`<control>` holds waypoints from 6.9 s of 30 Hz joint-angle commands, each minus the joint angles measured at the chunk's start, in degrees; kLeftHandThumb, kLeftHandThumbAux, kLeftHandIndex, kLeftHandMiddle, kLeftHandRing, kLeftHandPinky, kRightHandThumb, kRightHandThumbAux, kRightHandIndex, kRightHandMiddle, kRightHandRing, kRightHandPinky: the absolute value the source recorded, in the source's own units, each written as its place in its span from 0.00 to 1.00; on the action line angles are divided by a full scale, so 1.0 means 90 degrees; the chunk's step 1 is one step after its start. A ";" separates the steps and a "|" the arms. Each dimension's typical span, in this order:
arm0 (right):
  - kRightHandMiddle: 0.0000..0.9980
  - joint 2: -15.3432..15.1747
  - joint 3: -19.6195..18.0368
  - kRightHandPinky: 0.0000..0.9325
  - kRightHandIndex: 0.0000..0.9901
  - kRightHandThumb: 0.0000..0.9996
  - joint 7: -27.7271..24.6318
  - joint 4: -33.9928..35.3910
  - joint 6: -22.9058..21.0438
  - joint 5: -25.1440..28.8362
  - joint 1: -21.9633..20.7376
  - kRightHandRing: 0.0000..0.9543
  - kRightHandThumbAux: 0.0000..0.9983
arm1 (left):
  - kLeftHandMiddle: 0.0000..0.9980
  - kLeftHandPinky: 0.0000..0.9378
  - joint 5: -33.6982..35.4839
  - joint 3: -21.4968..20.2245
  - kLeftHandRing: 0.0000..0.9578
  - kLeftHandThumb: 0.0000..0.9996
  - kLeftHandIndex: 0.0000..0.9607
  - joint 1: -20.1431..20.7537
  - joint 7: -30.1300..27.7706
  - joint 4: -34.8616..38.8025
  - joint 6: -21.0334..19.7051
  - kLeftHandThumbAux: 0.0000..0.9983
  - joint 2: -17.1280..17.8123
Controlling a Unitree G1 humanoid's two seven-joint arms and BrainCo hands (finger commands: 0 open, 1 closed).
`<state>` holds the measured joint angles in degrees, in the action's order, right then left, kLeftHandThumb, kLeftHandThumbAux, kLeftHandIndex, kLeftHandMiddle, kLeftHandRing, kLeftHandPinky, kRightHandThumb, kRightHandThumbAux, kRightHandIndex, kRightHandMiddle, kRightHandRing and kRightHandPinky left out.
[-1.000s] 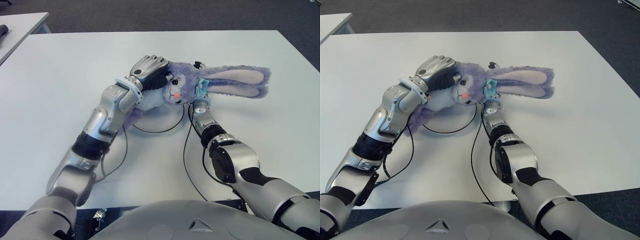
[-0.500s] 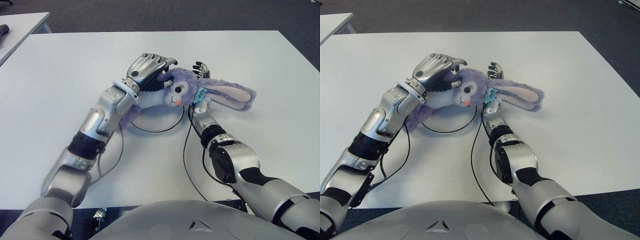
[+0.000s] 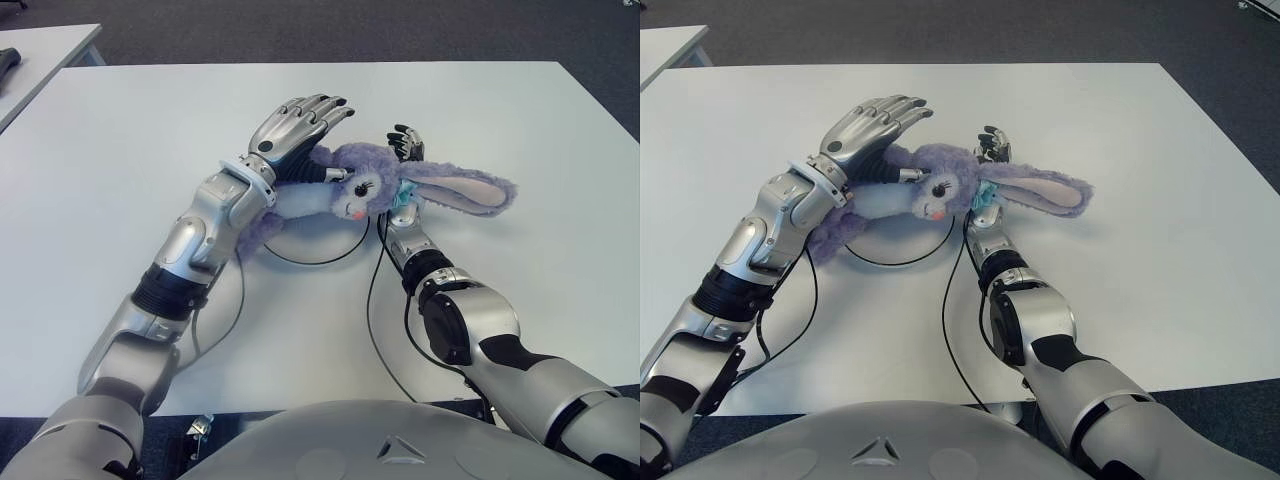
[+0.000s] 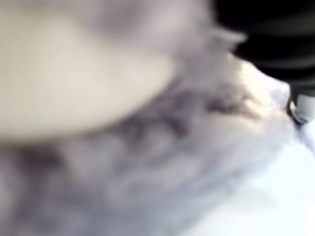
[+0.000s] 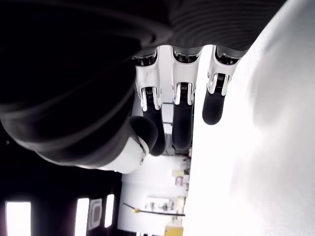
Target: Put the doll into the plate.
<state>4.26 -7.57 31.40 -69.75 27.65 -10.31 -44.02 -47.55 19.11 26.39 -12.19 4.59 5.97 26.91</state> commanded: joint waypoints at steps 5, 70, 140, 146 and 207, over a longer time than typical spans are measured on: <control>0.35 0.0664 -0.0167 0.24 0.24 0.78 0.0037 -0.0903 -0.0595 0.0185 0.1355 0.30 0.82 | 0.00 0.00 0.0054 0.0097 0.00 0.07 0.00 -0.0307 -0.0491 0.0022 -0.0144 0.25 0.0130; 0.30 0.0576 -0.0089 0.25 0.25 0.68 -0.0465 -0.0941 -0.0723 0.0105 0.1471 0.28 0.89 | 0.05 0.00 0.0339 -0.0734 0.44 0.00 0.00 0.1137 -0.1592 0.0375 -0.0885 0.24 0.0817; 0.29 0.0553 -0.0174 0.26 0.24 0.64 -0.0579 -0.0951 -0.0786 0.0169 0.1440 0.27 0.91 | 0.04 0.00 0.2615 -0.2346 0.00 0.00 0.00 0.2094 0.0042 -0.3940 0.0572 0.39 0.1439; 0.29 0.0538 -0.0162 0.25 0.24 0.65 -0.0561 -0.0948 -0.0778 0.0153 0.1434 0.27 0.90 | 0.03 0.00 0.2945 -0.2416 0.00 0.00 0.00 0.2021 0.0281 -0.4269 0.0779 0.41 0.1173; 0.27 0.0404 -0.0105 0.26 0.24 0.58 -0.0487 -0.0942 -0.0836 0.0088 0.1388 0.26 0.90 | 0.00 0.00 0.5733 -0.3574 0.00 0.00 0.00 0.2099 0.0203 -0.7857 0.1648 0.43 -0.0898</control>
<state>4.21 -7.81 27.14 -69.69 27.77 -10.24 -44.06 2.68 -12.21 46.59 -9.41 -63.79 20.52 19.53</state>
